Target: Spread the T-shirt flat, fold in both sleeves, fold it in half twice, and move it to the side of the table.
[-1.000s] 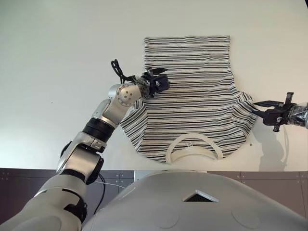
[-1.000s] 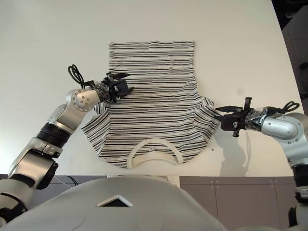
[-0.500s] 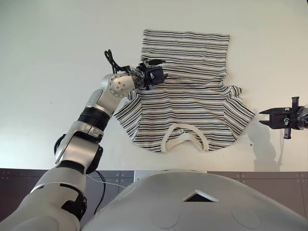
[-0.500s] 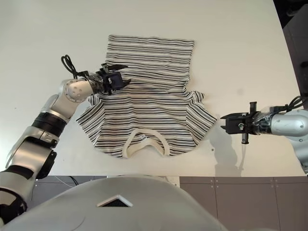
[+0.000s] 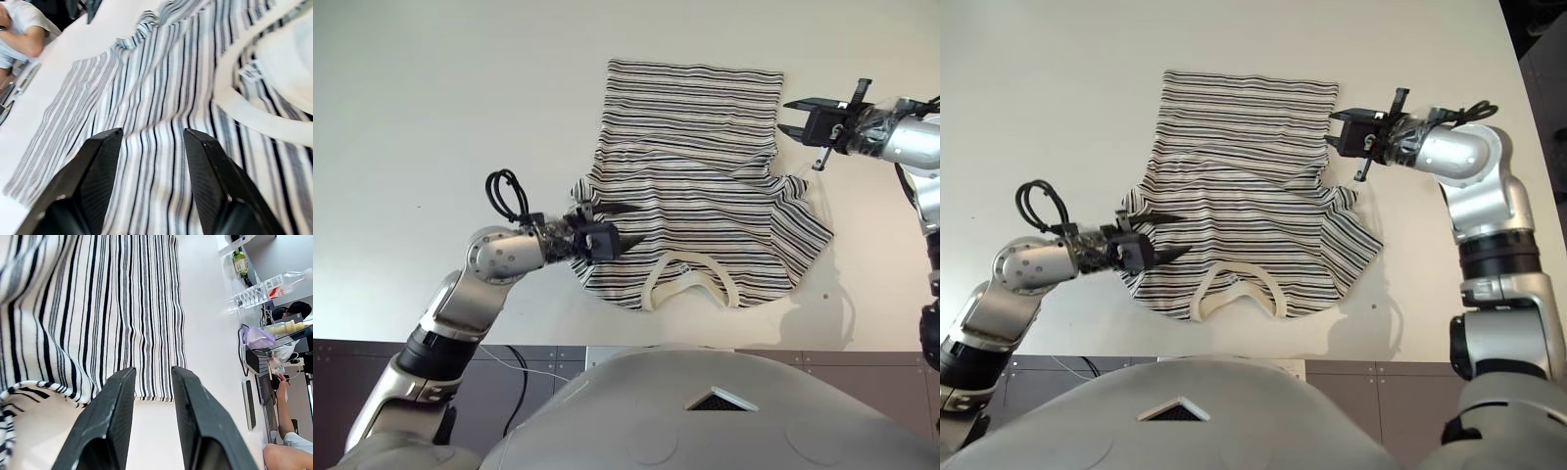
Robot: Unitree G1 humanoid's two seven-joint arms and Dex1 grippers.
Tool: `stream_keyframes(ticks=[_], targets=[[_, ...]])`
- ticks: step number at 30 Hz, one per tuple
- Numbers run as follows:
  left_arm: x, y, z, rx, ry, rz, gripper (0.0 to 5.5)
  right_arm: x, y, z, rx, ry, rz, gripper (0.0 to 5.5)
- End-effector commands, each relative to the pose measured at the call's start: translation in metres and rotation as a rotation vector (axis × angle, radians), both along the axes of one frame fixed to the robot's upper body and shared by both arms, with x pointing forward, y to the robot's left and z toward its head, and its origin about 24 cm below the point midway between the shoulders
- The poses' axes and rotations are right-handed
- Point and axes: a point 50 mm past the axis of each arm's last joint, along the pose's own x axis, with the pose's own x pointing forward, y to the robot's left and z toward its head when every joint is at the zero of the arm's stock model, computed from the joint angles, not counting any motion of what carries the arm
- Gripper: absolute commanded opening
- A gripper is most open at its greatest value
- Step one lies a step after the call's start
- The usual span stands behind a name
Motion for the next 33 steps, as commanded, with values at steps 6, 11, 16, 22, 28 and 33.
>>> stream_keyframes(ticks=[6,11,16,22,28,33], targets=[[-0.033,0.02,-0.027,0.15,0.119,-0.129,2.29,0.036,0.014,-0.027,-0.155,-0.009,-0.037,1.33],[-0.029,0.026,-0.018,0.15,0.132,-0.135,2.29,0.032,0.011,-0.045,-0.214,0.024,-0.061,1.33],[-0.012,0.031,-0.008,0.132,0.083,-0.094,2.29,0.034,0.014,-0.048,-0.232,-0.002,-0.068,1.33],[-0.013,0.027,0.025,-0.031,0.086,-0.065,2.29,0.038,0.0,-0.027,-0.171,-0.1,-0.08,1.33],[0.004,0.083,0.053,-0.234,0.127,0.447,2.29,-0.031,-0.104,-0.001,0.013,-0.255,-0.323,1.33],[-0.066,0.11,0.01,-0.321,0.501,0.837,2.29,-0.094,-0.147,0.018,0.054,-0.294,-0.541,1.33]])
